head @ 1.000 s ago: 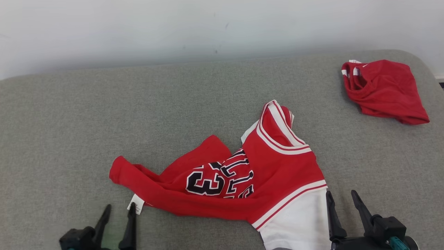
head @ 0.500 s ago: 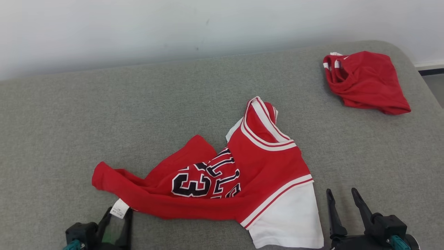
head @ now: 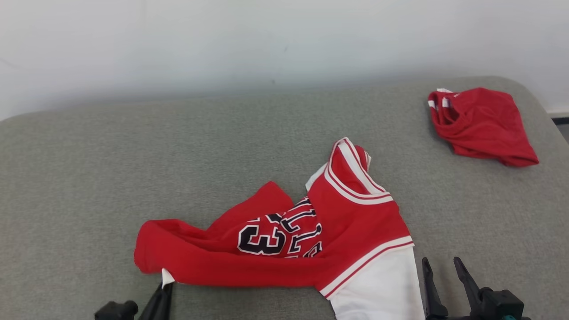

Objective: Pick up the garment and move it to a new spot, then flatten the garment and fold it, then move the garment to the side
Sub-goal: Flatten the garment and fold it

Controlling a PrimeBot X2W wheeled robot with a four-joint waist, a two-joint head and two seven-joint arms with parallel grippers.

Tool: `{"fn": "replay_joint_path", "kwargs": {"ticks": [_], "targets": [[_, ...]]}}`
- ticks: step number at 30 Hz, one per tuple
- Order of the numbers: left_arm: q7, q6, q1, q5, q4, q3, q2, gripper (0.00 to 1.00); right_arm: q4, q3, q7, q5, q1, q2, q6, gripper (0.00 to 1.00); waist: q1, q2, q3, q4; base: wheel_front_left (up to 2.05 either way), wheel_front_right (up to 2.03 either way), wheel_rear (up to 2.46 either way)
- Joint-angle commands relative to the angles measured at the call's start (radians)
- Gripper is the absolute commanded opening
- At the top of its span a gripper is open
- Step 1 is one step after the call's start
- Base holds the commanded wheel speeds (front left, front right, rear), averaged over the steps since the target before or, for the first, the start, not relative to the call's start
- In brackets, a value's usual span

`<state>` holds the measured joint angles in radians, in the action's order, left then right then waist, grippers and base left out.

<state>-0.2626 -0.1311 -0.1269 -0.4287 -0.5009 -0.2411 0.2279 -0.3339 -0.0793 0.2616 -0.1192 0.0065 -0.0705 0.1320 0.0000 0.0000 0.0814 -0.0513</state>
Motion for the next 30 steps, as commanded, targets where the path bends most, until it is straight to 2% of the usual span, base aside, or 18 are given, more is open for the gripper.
{"fn": "replay_joint_path", "kwargs": {"ticks": [1,5,12,13,15,18,25,30], "targets": [[-0.003,0.001,0.02,0.007,0.011,0.001,-0.003,0.0,-0.001,0.002,0.004,-0.004,0.011,0.004,-0.003,1.0,0.0,0.0,-0.028,0.031,0.0,0.0,0.0],[0.005,0.015,0.096,0.02,0.085,-0.024,-0.016,0.0,-0.002,0.0,0.004,-0.007,0.02,0.006,-0.003,1.0,0.0,0.0,-0.047,0.064,0.0,0.0,0.0],[0.088,0.032,0.207,0.013,0.162,-0.082,-0.044,0.0,-0.005,0.002,0.004,-0.009,0.028,0.008,-0.003,1.0,0.0,0.0,-0.051,0.096,0.0,0.0,0.0],[0.092,0.033,0.213,0.012,0.161,-0.087,-0.047,0.09,-0.006,0.003,0.004,-0.009,0.029,0.009,-0.003,1.0,0.0,0.0,-0.051,0.097,0.0,0.0,0.0],[0.088,0.044,0.219,0.021,0.161,-0.089,-0.043,1.0,-0.009,0.006,0.004,-0.008,0.03,0.009,-0.003,1.0,0.0,0.0,-0.055,0.098,0.0,0.0,0.0],[0.065,0.054,0.242,-0.002,0.18,-0.067,-0.05,1.0,-0.009,0.002,0.004,-0.011,0.034,0.003,-0.003,1.0,0.0,0.0,-0.064,0.099,0.0,0.0,0.0],[0.032,0.08,0.303,-0.045,0.281,0.022,0.004,1.0,-0.005,-0.016,0.004,-0.01,0.055,-0.001,-0.003,1.0,0.0,0.0,-0.08,0.103,0.0,0.0,0.0],[0.03,0.085,0.285,-0.054,0.272,0.051,0.033,1.0,-0.021,-0.008,0.004,-0.006,0.051,0.002,-0.003,1.0,0.0,0.0,-0.083,0.089,0.0,0.0,0.0]]}}
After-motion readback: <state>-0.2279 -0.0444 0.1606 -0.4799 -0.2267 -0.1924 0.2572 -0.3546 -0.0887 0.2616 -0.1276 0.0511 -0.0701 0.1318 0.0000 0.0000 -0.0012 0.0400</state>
